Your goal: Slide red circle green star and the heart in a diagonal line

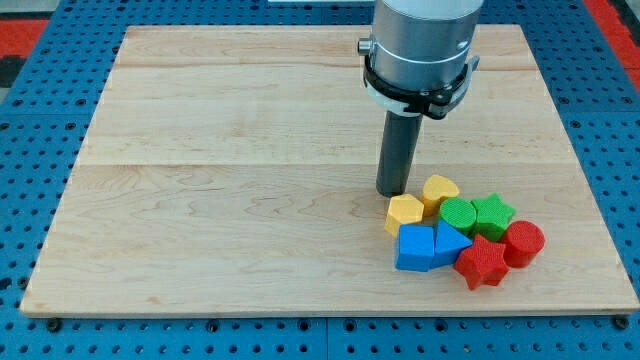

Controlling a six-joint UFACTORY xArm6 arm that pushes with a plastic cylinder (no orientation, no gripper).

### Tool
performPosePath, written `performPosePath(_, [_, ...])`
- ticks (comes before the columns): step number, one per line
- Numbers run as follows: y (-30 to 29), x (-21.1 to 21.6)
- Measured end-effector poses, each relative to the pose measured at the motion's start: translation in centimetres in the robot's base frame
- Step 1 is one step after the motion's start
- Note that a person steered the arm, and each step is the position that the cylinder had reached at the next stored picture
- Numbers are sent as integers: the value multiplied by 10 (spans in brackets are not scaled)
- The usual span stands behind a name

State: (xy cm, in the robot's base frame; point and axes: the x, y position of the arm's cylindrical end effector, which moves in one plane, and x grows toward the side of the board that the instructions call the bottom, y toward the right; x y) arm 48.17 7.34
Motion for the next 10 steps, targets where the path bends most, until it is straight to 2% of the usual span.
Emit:
performPosePath(3, [-7,2])
performPosePath(4, [-16,-13])
performPosePath(5, [3,-51])
performPosePath(6, [73,-67])
performPosePath(7, [182,-54])
performPosePath(8, [268,29])
performPosePath(9, [269,88])
performPosePath(10, [217,104])
